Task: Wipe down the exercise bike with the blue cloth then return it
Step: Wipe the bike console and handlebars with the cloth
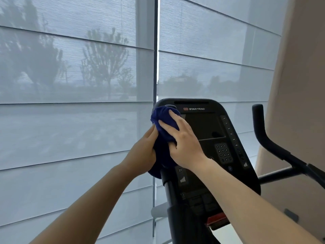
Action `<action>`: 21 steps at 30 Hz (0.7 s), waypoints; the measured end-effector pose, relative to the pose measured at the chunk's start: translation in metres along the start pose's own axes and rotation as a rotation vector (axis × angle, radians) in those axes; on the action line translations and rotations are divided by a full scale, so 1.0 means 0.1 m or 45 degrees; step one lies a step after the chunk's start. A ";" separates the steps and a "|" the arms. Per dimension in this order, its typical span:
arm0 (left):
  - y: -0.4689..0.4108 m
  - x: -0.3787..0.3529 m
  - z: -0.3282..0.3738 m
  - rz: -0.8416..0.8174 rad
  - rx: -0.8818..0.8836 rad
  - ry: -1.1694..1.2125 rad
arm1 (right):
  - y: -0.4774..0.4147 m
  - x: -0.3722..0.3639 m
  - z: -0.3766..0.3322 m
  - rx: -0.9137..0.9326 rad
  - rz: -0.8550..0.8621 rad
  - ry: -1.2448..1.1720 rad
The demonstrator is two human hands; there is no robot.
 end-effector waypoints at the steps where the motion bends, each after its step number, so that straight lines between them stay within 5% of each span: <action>1: 0.04 -0.01 0.01 -0.010 -0.009 0.010 | 0.04 0.00 0.01 -0.010 -0.003 -0.019; 9: 0.39 -0.11 -0.02 -0.069 -0.120 -0.005 | 0.38 0.03 0.06 -0.127 -0.110 -0.140; 17: -0.11 0.22 0.11 0.018 -0.327 0.148 | 0.04 0.22 -0.23 -0.217 0.361 0.035; 21: -0.40 0.18 0.02 -0.204 -0.279 0.364 | -0.23 0.08 -0.25 -0.266 0.257 0.156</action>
Point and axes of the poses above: each hand's wrist, its own y-axis away from the middle knuckle, its own x-axis out of the back of the hand, z = x × y, the point moved 7 cm from there along -y, towards the middle knuckle, and after that the axes turned 2 degrees about x, right-handed, at the moved point
